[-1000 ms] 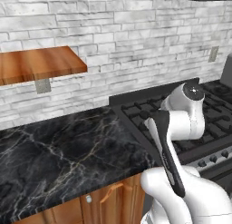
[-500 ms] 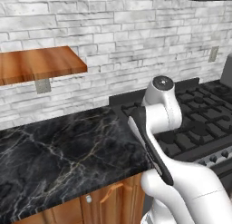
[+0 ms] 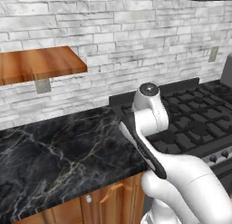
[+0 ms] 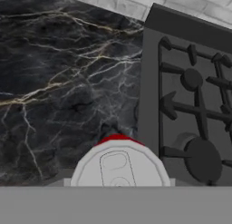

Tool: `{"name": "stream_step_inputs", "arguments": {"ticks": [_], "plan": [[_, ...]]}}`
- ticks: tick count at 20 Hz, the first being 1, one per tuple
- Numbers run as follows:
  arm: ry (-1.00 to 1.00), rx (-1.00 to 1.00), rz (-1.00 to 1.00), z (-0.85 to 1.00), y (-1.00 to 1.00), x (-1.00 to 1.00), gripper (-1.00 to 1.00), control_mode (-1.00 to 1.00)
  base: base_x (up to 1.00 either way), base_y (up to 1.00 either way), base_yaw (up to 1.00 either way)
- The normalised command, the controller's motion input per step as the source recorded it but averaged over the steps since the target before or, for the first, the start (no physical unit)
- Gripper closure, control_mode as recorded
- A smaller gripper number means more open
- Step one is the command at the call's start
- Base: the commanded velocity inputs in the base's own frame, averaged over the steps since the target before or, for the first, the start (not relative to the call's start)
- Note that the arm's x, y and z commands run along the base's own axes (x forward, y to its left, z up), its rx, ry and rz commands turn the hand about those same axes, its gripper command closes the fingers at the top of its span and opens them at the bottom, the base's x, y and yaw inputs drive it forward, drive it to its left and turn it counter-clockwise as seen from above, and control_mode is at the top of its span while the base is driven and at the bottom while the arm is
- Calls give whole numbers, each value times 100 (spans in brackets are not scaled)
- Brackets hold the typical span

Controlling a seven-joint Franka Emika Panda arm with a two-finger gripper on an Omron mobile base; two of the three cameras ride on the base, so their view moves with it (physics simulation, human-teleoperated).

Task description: Four empty soda cans are scattered around the kitchen. Gather all the cans and cluster them next to the stove for recycling.

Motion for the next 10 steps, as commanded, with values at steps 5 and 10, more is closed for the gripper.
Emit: {"name": "stream_step_inputs", "arguments": {"ticks": [5,10], "plan": [[11,5,0,-56,18,78,100,-100,0,0,0],[16,11,4,-35,-4,65,100,-100,0,0,0]]}}
